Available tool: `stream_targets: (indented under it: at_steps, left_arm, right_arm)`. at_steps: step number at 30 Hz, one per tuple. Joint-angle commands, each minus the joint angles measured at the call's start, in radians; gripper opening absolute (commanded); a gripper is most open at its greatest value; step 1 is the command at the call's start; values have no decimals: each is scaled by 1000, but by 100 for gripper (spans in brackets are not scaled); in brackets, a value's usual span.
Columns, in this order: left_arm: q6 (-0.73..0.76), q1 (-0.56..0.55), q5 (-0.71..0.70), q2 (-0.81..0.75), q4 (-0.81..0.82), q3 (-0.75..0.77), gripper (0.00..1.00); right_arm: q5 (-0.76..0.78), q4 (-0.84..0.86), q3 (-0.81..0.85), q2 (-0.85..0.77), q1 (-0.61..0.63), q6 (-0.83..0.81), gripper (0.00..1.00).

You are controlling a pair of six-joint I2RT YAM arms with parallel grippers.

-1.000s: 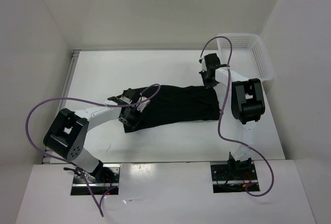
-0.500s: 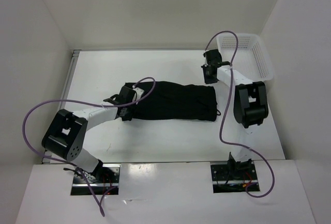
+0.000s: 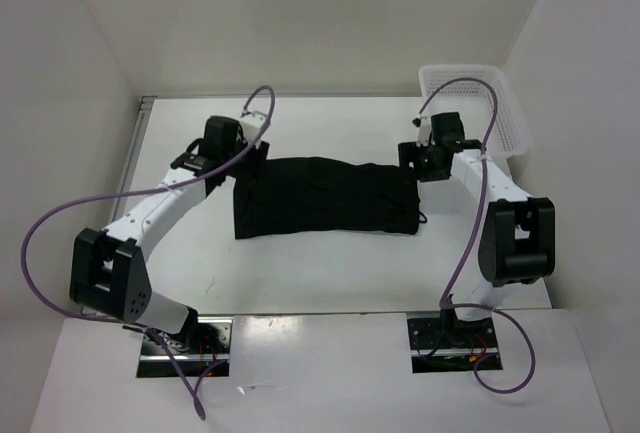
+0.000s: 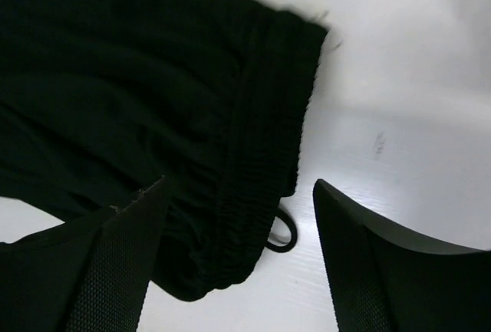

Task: Fold and stack the shorts
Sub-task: Fold the shorts

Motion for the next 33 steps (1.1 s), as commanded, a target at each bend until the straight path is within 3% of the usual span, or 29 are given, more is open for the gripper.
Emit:
stream_targets:
  at_steps: [1, 5, 11, 17, 23, 29, 33]
  left_arm:
    - [4, 98, 0, 110, 89, 59, 58]
    - [4, 98, -99, 185, 109, 45, 60]
    - [4, 98, -147, 257, 202, -28, 61]
    - [4, 98, -314, 299, 308, -99, 58]
    - [4, 98, -368, 299, 318, -133, 55]
    - [4, 98, -389, 244, 264, -180, 52]
    - [4, 98, -389, 208, 229, -239, 47]
  right_arm:
    - [-75, -18, -47, 49, 8, -51, 81]
    - [-87, 22, -58, 83, 8, -69, 88]
    - [-67, 66, -58, 152, 8, -88, 88]
    - [-35, 86, -58, 196, 8, -77, 88]
    - [8, 105, -58, 238, 8, -68, 86]
    - [8, 105, -58, 256, 8, -68, 68]
    - [8, 96, -69, 256, 8, -77, 47]
